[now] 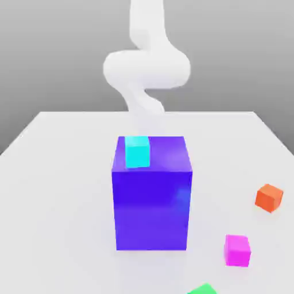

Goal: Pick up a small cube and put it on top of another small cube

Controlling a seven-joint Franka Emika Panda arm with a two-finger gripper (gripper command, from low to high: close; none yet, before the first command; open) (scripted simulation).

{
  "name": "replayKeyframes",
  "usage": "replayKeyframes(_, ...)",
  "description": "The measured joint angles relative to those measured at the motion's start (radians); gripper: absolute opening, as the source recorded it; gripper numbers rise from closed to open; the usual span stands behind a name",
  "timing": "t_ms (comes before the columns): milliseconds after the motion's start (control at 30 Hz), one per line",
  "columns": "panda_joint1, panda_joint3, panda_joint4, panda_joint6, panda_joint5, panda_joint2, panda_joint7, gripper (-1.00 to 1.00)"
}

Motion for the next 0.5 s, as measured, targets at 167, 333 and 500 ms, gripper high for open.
replayKeyframes(167, -0.007, 0.086, -0.049, 0.086, -0.004, 0.185, 0.107, 0.00)
replayKeyframes(333, -0.006, 0.169, -0.097, 0.169, -0.027, 0.365, 0.225, 0.00)
replayKeyframes(500, 0.006, 0.239, -0.144, 0.252, -0.072, 0.547, 0.358, 0.00)
